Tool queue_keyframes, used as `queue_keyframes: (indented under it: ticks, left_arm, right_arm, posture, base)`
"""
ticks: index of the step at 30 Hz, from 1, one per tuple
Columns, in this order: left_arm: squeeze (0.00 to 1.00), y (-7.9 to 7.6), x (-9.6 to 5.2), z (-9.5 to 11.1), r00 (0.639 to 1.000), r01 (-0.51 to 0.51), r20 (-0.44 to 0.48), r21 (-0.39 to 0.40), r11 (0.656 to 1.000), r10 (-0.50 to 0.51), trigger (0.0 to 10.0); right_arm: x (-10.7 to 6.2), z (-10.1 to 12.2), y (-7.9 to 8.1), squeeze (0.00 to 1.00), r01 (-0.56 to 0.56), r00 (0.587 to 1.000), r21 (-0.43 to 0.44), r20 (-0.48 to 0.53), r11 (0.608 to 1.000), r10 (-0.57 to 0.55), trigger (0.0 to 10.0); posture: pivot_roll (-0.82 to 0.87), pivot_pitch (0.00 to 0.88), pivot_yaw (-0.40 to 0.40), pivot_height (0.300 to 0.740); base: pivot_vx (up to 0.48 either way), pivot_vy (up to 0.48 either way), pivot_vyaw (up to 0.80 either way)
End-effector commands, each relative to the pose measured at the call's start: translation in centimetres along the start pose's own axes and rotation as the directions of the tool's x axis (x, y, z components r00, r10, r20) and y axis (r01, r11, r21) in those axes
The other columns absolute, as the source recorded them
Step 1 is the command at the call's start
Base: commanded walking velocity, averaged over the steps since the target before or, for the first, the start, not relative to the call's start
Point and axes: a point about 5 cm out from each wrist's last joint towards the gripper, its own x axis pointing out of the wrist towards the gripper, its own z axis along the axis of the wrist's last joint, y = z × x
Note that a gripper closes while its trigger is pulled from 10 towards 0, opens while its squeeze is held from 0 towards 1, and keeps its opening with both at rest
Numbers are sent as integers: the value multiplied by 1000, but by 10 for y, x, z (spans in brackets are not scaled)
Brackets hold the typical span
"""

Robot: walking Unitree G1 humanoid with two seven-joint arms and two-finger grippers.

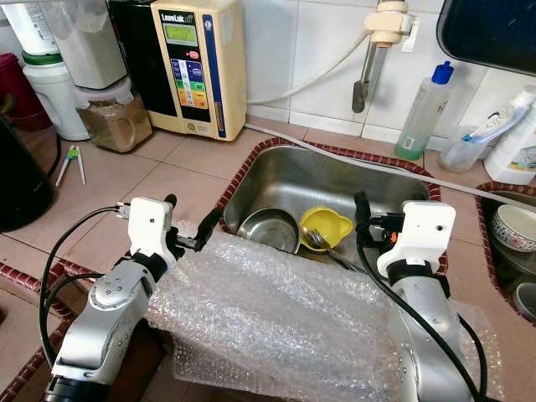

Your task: Kitchen organization

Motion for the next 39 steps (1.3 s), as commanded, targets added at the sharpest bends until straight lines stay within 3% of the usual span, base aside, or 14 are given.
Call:
queue_keyframes:
  ticks: [1, 11, 39]
  left_arm:
    - [0, -2, 0, 5, 1000, 1, 12, 20, 1000, -1, 10000]
    - [0, 0, 0, 4, 1000, -2, 5, 39, 999, 2, 10000]
    - [0, 1, -1, 4, 1000, -6, -1, 63, 998, 6, 10000]
  right_arm:
    - [1, 6, 0, 0, -3, 1000, 11, 19, 1000, 3, 10000]
    - [0, 4, 3, 0, -18, 1000, 11, 10, 1000, 18, 10000]
    - [0, 0, 6, 0, -39, 999, 17, 3, 999, 39, 10000]
  posture:
    - [-89, 0, 32, 740]
    - [-89, 0, 34, 740]
    - [-84, 0, 38, 740]
  base:
    - [0, 0, 0]
    - [0, 0, 0]
    - [-266, 0, 0]
